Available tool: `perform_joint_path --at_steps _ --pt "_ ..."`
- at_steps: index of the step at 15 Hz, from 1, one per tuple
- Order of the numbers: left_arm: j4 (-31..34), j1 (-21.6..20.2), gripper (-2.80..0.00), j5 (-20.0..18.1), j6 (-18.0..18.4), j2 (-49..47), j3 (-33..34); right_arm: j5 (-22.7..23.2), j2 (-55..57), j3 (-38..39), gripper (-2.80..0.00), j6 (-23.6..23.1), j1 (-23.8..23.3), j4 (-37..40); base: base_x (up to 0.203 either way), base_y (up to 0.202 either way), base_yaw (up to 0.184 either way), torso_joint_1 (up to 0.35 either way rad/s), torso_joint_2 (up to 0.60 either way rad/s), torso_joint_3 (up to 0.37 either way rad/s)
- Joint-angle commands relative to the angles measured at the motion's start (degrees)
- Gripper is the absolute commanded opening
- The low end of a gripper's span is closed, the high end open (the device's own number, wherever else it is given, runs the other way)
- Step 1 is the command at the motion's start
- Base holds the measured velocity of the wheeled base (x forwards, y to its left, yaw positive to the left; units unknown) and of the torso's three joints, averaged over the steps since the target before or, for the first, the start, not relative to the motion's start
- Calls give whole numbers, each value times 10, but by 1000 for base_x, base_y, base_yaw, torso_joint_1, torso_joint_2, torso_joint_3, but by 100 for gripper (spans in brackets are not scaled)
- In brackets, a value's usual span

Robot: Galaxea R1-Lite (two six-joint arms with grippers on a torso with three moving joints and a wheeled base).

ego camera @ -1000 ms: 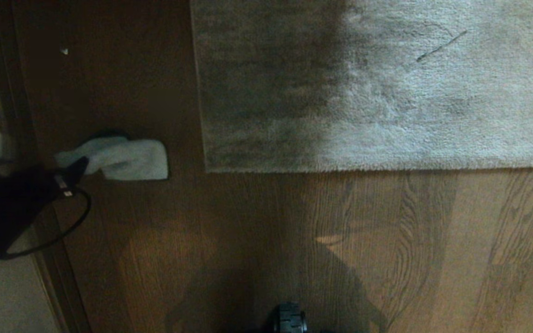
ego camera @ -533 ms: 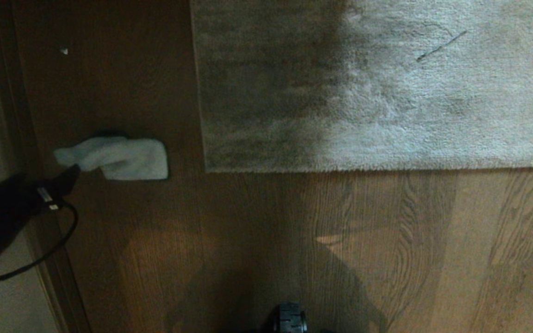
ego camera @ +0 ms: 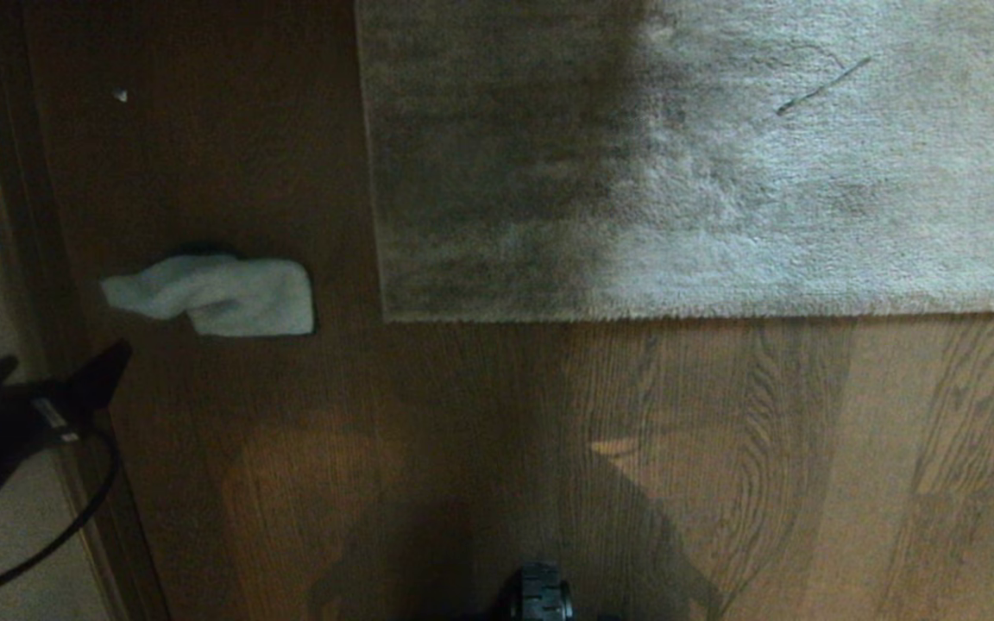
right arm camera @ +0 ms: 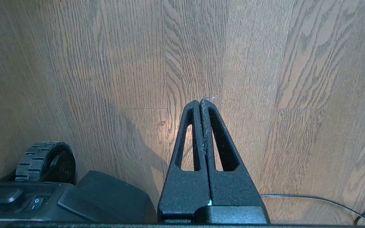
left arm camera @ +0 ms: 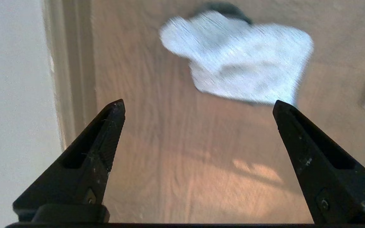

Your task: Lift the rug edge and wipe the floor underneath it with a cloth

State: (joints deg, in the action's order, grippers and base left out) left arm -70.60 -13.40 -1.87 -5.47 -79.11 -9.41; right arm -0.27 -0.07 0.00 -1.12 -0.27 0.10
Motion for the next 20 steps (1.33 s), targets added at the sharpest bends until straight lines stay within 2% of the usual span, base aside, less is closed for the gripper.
perform_joint_path --at_steps 1,3,4,17,20 --pt "-4 14 0 0 0 41 31 0 1 0 -280 0 0 0 0 0 0 0 0 0" --pt "-3 29 0 1 0 57 45 0 1 0 -280 -1 0 0 0 0 0 0 0 0" --pt "-3 29 -280 1 0 62 50 1 1 0 -280 0 0 0 0 0 0 0 0 0" --pt "3 30 -280 -2 1 89 93 0 1 0 -280 -1 0 0 0 0 0 0 0 0" --pt "8 30 -280 -28 1 97 93 0 1 0 -280 -1 0 0 0 0 0 0 0 0"
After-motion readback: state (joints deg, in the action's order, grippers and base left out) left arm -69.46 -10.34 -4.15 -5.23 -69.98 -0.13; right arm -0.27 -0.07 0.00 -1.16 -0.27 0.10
